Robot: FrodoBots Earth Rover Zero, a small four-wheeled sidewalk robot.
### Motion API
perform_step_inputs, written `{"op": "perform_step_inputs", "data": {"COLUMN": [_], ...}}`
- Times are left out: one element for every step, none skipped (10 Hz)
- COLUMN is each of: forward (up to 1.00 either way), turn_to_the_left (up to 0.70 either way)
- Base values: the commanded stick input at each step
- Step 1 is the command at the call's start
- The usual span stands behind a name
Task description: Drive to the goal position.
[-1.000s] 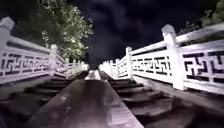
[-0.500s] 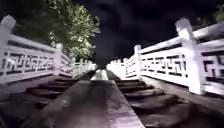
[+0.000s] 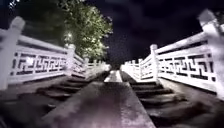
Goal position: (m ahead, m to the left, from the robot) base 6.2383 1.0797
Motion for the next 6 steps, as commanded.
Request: {"op": "perform_step_inputs", "data": {"forward": [0.45, 0.45, 0.45, 0.45, 0.45, 0.45], "turn_to_the_left": [0.00, 0.00, 0.00, 0.00, 0.00, 0.00]}}
